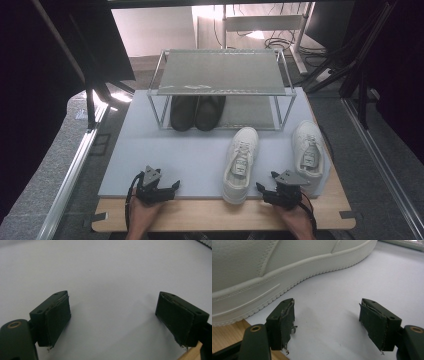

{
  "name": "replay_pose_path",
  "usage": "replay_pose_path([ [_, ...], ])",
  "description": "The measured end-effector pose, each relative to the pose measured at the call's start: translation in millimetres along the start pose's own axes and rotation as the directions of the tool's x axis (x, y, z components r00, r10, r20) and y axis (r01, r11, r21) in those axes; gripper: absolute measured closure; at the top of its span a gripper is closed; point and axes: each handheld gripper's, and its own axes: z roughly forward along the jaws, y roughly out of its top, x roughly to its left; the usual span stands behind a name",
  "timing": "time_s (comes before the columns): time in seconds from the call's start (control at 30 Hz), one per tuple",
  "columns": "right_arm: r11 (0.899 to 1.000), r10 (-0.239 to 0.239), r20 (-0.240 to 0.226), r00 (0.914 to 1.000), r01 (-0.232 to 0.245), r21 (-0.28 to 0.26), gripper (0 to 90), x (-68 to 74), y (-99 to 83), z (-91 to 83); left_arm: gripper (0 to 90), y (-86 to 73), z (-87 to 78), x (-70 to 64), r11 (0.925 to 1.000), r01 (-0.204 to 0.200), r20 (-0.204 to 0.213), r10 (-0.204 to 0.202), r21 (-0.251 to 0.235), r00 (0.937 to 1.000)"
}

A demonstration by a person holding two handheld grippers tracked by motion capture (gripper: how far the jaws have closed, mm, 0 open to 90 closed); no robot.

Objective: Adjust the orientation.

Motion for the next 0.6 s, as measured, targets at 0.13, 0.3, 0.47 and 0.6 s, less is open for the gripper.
replay_pose_path([
  [0.13,1.0,-0.005,-0.008,1.0,0.005,0.018,29.2,-0.1,1.8,-1.7,12.1,0.0,0.0,0.0,1.0,0.0,0.0,0.0,0.0,1.0],
  [0.3,0.999,-0.008,-0.017,0.9998,0.008,0.047,29.2,-0.9,4.7,-4.8,12.1,0.0,0.0,0.0,1.0,0.001,0.0,-0.001,0.0,1.0],
  [0.47,0.998,0.002,-0.057,0.9984,0.001,0.066,37.8,-2.2,7.9,-9.4,12.2,0.1,0.1,-0.2,1.0,0.003,-0.002,-0.003,0.0,1.0],
  [0.6,0.998,0.002,-0.101,0.9949,0.005,0.068,48.4,-0.8,12.3,-15.2,12.2,0.2,0.2,-0.4,1.0,0.004,-0.004,-0.004,0.001,1.0],
])
